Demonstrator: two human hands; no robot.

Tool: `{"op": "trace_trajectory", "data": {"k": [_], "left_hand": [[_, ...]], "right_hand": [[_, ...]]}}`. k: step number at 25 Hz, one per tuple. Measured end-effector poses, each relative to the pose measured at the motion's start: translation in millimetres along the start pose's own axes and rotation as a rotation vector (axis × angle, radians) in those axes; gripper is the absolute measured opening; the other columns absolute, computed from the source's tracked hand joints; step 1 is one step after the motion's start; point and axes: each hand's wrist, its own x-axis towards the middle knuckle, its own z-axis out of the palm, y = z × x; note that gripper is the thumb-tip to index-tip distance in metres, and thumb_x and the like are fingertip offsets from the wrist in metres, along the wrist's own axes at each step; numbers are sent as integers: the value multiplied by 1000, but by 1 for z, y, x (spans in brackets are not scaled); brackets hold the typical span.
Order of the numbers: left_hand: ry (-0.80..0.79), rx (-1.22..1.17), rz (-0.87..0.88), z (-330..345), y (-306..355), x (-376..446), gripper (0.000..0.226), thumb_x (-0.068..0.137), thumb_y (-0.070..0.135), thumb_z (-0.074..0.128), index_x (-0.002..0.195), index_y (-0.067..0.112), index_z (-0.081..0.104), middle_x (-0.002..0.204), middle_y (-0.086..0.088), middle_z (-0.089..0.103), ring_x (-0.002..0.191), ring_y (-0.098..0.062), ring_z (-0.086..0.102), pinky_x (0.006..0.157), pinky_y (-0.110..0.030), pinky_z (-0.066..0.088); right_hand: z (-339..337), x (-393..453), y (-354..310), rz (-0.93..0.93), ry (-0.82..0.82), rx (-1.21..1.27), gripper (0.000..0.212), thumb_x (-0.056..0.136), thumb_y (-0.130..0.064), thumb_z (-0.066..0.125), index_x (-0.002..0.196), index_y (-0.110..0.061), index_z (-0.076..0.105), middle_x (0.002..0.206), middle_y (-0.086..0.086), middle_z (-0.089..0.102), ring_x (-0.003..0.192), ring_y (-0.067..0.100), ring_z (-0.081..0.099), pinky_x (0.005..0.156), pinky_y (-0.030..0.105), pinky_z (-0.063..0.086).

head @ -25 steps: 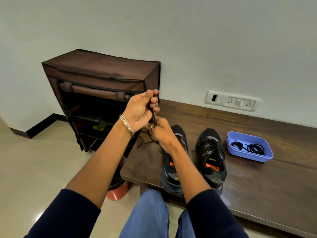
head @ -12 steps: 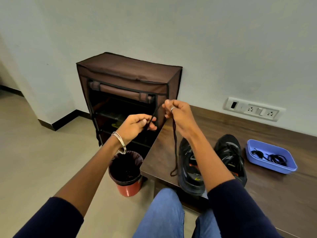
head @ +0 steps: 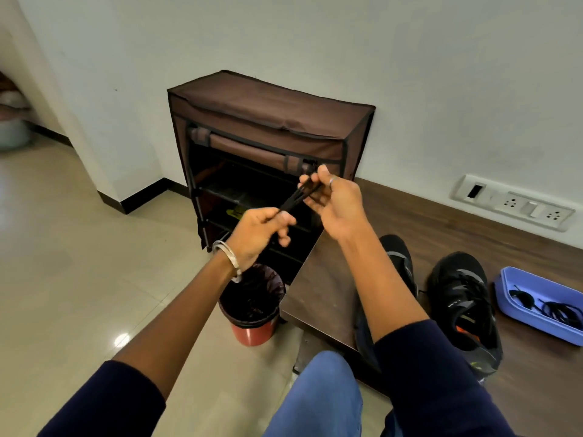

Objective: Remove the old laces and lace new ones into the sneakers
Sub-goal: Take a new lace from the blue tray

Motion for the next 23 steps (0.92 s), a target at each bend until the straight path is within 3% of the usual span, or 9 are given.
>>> {"op": "trace_trajectory", "data": {"k": [3,7,9,12,14,16,19,21,23], "left_hand": [[279,-231,-75,-23,-12,18,21,96,14,54,82,0,62,54,-1,45,47,-13,46,60,-30,50],[470,-443,-156,-29,-42,38,27,101,23,45,84,8,60,57,2,44,48,-11,46,47,-26,44],[496,-272,-236,-39,-67,48,30,102,22,41,86,10,63,62,1,48,54,-12,48,46,-25,43],[425,247,-345,-66,-105,61,25,99,14,47,84,9,67,73,-1,59,70,-16,55,68,-31,52],[450,486,-490,-81,-131,65,20,95,16,53,84,7,67,78,-3,63,75,-20,58,77,-34,51],[501,358,-696,-98,-164,68,19,93,17,54,86,2,63,76,-13,61,70,-28,58,72,-40,53],[551,16,-909,-113,-208,64,28,95,16,49,111,-6,56,98,-24,63,82,-37,63,71,-44,55],[587,-102,-930,-115,-220,59,32,98,16,46,120,-6,53,110,-23,62,96,-38,61,81,-44,52],[627,-139,-904,-114,-223,51,28,99,13,44,119,-3,54,98,-17,63,89,-33,60,81,-40,48]], "right_hand": [[-12,15,52,315,56,-174,28,98,-38,51,83,-17,61,114,7,63,104,28,61,92,47,41],[2,11,132,716,-233,36,44,95,-52,50,119,-16,56,128,16,58,107,45,59,82,66,46],[12,18,155,742,-200,183,47,94,-49,54,120,-12,59,119,17,64,92,39,67,76,58,53],[20,43,182,671,-27,-54,9,94,-7,58,90,0,64,85,15,67,69,25,66,55,33,55],[20,63,200,645,148,-189,8,87,12,57,87,5,61,81,15,63,66,23,63,47,26,54],[20,81,215,645,226,-197,16,86,13,58,101,7,56,98,19,61,77,28,64,54,29,58],[19,92,230,753,212,-167,39,95,-4,57,130,-2,42,128,16,46,120,35,50,89,49,54],[14,96,241,782,247,-110,52,98,-14,53,145,-10,31,145,14,37,134,34,38,104,54,41],[9,99,249,757,280,-106,52,99,-11,48,147,-11,30,150,13,34,137,33,36,109,50,37]]}}
